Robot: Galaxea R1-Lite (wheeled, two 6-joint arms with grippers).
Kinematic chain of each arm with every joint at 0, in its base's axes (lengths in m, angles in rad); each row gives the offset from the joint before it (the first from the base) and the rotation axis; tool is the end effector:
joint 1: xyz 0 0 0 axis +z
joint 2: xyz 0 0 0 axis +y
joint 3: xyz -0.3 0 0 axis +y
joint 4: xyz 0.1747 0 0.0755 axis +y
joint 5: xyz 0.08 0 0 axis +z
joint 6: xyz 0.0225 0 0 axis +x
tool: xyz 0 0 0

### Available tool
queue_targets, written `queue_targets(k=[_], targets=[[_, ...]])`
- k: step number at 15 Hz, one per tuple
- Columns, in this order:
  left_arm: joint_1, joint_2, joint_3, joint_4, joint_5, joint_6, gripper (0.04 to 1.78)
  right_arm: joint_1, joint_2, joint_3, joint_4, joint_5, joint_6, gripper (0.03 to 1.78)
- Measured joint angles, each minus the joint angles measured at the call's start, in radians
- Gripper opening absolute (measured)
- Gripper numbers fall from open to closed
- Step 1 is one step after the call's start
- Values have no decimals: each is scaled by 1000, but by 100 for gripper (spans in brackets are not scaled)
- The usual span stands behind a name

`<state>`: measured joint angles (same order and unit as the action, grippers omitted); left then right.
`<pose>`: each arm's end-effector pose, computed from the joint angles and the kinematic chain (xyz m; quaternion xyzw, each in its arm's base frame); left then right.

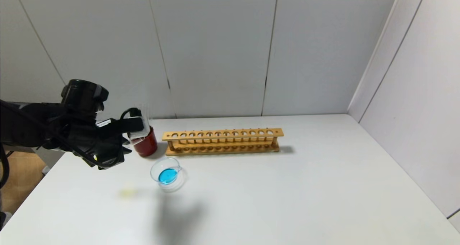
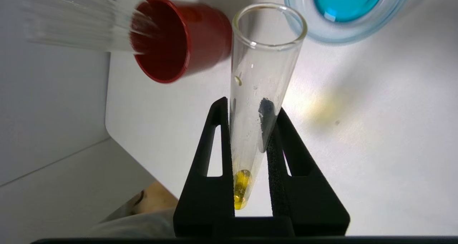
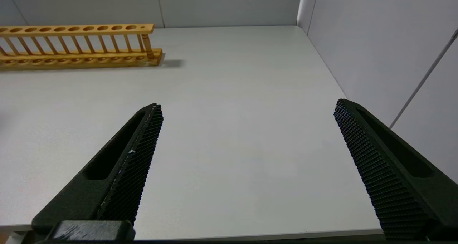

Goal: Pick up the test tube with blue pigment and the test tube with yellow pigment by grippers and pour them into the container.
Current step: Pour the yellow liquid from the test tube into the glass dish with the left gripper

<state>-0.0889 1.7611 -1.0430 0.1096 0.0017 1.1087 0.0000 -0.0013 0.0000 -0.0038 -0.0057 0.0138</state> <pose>0.3061 -0.0272 0.1610 0.4970 0.3206 -0.2454 0.7681 -0.0229 -0.0001 0.0759 0.0069 -0.0026 -0.0028 1.0000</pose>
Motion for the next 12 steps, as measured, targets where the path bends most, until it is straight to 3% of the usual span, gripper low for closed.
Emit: queue_targets(k=[4, 12], targets=[[-44, 93, -8, 0, 165, 88, 32, 0, 0, 0, 0, 0, 0, 175], [-98, 164, -28, 0, 324, 214, 32, 0, 0, 0, 0, 0, 0, 175]])
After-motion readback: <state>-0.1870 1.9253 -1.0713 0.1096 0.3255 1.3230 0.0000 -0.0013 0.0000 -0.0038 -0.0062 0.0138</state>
